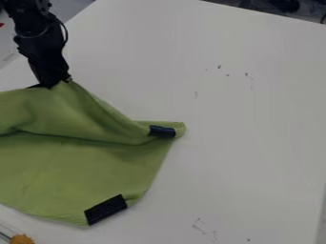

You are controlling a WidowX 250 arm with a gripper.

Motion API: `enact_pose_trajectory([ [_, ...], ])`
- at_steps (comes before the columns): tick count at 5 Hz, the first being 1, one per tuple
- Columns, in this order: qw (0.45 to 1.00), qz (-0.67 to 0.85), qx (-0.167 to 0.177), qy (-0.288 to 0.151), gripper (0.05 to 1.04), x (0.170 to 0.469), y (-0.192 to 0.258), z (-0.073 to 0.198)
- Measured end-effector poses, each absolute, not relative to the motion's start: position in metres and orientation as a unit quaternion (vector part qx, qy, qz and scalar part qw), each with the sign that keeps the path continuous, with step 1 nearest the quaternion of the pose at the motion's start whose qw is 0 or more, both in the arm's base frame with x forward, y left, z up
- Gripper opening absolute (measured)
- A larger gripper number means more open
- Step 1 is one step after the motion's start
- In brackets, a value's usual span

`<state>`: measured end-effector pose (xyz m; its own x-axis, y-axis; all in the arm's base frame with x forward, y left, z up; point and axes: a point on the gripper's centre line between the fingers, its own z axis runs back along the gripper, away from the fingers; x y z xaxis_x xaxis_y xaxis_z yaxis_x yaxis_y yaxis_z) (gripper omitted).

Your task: Unfold to cloth from bottom right to left top

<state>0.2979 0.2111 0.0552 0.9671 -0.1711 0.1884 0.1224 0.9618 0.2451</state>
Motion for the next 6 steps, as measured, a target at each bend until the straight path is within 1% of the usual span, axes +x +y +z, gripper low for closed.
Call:
enact_pose_trajectory([
  [1, 0.984, -0.106, 0.095, -0.103, 0.058, 0.326, 0.236, 0.041],
  [3, 0.983, -0.143, 0.067, -0.098, 0.058, 0.357, 0.256, 0.018],
  [4, 0.979, -0.162, 0.066, -0.101, 0.058, 0.368, 0.26, 0.015],
  [5, 0.975, -0.18, 0.072, -0.105, 0.062, 0.375, 0.261, 0.018],
  [6, 0.973, -0.191, 0.08, -0.102, 0.096, 0.378, 0.261, 0.022],
])
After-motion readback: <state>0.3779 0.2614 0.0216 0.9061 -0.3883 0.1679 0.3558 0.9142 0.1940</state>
